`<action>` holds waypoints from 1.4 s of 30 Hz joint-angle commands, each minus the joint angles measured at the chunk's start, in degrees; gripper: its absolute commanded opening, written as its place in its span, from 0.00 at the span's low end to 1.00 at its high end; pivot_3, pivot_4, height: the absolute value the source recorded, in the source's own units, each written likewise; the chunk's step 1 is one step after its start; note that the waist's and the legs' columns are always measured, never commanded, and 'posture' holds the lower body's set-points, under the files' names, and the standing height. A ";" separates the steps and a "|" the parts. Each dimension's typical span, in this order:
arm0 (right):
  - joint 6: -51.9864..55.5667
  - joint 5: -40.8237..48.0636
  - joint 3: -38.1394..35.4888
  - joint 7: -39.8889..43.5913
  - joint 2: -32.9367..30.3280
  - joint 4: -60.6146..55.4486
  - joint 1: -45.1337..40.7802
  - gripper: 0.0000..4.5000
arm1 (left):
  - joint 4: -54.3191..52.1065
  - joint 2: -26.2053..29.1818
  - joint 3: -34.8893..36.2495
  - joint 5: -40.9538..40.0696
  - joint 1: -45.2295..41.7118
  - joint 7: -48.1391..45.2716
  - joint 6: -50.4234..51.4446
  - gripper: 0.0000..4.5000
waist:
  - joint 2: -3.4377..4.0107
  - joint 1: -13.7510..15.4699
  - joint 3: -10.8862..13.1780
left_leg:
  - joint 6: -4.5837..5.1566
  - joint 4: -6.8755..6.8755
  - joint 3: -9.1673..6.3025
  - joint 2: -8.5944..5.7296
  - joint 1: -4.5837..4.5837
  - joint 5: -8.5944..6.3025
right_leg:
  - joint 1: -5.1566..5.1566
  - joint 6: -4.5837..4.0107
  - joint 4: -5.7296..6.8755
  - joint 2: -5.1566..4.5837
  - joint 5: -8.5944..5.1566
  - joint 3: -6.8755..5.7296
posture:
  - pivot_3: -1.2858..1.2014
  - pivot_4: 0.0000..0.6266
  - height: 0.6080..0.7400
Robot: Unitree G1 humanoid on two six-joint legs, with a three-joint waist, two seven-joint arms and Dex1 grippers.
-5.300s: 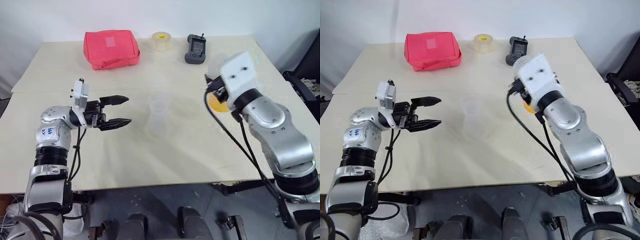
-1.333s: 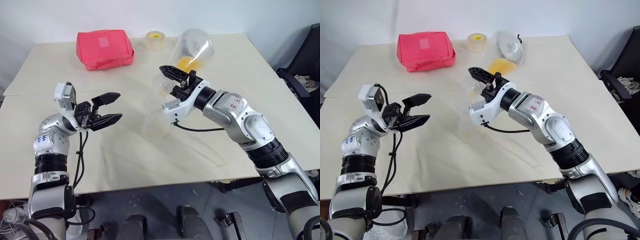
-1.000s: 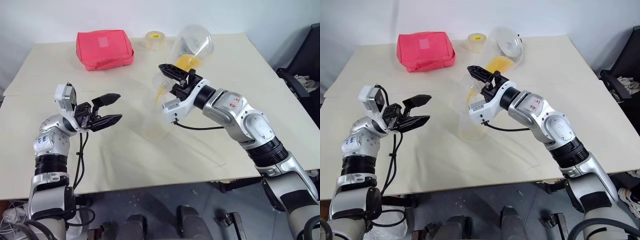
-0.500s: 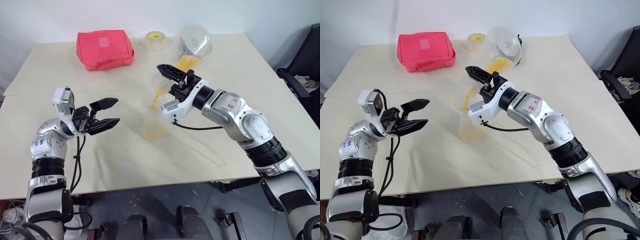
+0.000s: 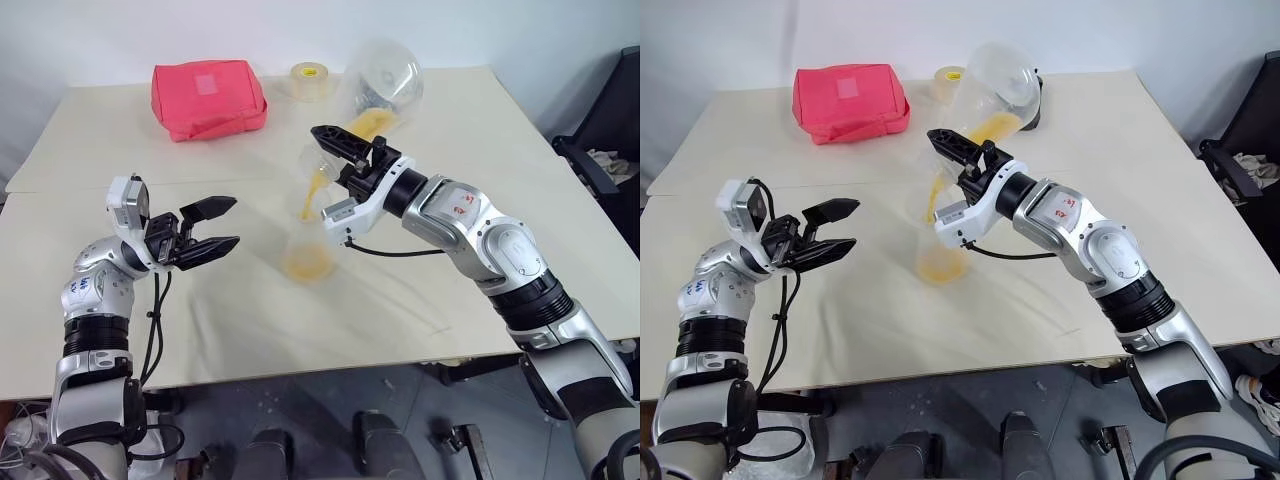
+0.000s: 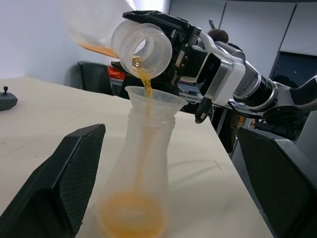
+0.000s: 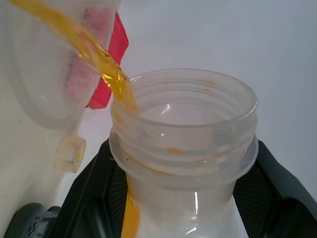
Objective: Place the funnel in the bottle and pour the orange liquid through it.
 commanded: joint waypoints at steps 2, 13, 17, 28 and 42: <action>-0.54 -0.11 -2.12 -1.85 -0.29 -1.18 -1.40 0.54 | -0.83 0.89 0.14 0.05 -0.93 -0.22 -0.21 1.00 | 0.00 0.00 0.00 | 0.00 0.00 0.00 0.00 0.00 0.00 | 0.00 0.00 0.00 0.00 0.00 0.00 | 0.52 0.24 1.00; -0.56 -0.19 -2.32 -2.45 -0.20 -1.08 -1.30 0.54 | 0.63 -1.59 -1.87 2.73 -1.13 1.08 -4.76 1.00 | 0.00 0.01 0.00 | 0.00 0.01 0.00 -0.01 0.00 0.00 | 0.00 0.00 0.02 0.00 0.00 0.00 | 0.52 0.24 1.00; -0.53 -0.23 -2.45 -2.56 -0.31 -1.15 -1.28 0.54 | 1.03 -2.56 -2.19 3.24 -1.25 1.80 -6.00 1.00 | 0.00 0.02 0.00 | 0.00 0.02 0.00 -0.01 0.00 0.00 | 0.00 0.00 0.02 0.00 0.00 0.00 | 0.52 0.24 1.00; -0.30 -0.14 -2.31 -2.70 0.11 -0.75 -1.51 0.54 | 2.66 -5.03 -2.49 3.17 -1.92 2.27 -7.05 1.00 | 0.00 0.01 0.00 | 0.00 0.07 0.01 -0.02 0.00 0.00 | 0.01 0.00 0.06 -0.01 0.00 0.00 | 0.52 0.24 1.00; -0.62 -0.55 -2.37 -3.13 -0.32 -1.22 -1.33 0.54 | 3.80 -4.72 -2.51 3.81 -2.26 1.89 -6.99 1.00 | 0.00 0.01 0.00 | 0.00 0.10 0.01 -0.03 0.00 0.00 | -0.04 0.00 0.18 -0.01 0.00 0.00 | 0.52 0.24 1.00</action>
